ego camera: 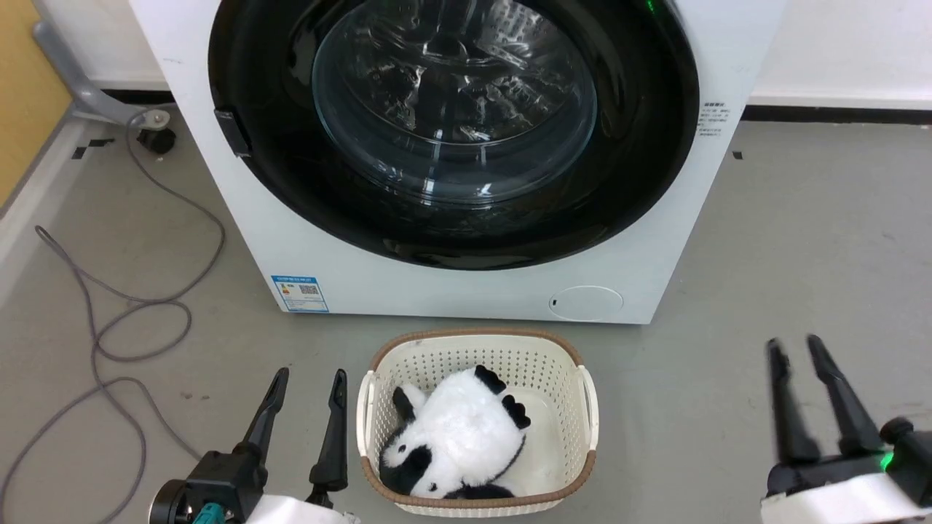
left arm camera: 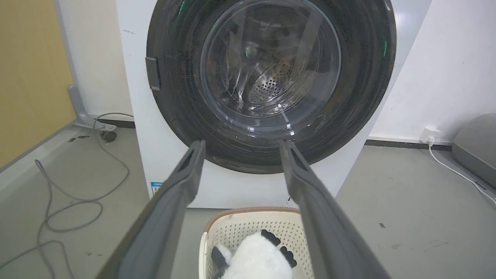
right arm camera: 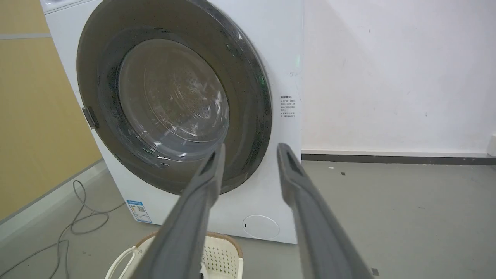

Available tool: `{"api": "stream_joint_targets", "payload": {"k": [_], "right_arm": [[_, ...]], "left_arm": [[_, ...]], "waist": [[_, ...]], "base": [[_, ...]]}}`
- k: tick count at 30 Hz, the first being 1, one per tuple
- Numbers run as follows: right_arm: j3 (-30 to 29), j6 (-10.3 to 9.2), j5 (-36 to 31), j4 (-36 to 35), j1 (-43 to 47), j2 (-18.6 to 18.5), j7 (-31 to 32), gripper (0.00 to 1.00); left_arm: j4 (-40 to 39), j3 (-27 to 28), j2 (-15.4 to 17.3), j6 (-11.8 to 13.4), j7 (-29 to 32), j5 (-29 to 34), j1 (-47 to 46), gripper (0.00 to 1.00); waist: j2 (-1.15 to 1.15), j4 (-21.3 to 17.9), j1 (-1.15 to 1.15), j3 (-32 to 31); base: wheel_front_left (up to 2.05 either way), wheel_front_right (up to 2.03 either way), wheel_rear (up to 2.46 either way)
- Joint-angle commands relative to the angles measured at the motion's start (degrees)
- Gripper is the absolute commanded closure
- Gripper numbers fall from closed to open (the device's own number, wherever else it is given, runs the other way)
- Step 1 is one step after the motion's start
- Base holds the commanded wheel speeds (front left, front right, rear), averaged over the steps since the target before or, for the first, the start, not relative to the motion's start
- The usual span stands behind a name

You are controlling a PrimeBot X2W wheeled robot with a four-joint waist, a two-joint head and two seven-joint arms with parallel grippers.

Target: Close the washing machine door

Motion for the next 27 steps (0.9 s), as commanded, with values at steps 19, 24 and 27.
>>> {"api": "stream_joint_targets", "payload": {"k": [19,24,27], "right_arm": [[-1.3,0.00,-1.7,-0.2,2.2,1.5,0.1,1.00],[-1.2,0.00,-2.1,-0.2,2.1,1.6,0.6,1.00],[-1.1,0.00,-2.4,-0.2,2.0,1.7,0.9,1.00]], "left_arm": [[-0.1,-0.3,0.0,-0.4,0.1,-1.0,1.2,1.00],[-0.2,-0.1,0.0,-0.3,0.6,-0.6,1.1,1.00],[-0.2,0.0,0.0,-0.2,1.0,-0.3,1.0,1.00]], "waist": [[0.00,1.1,0.01,-0.7],[0.00,1.0,0.01,-0.8],[0.00,1.0,0.01,-0.9]], "base": [[0.00,0.00,0.00],[0.00,0.00,0.00],[0.00,0.00,0.00]]}}
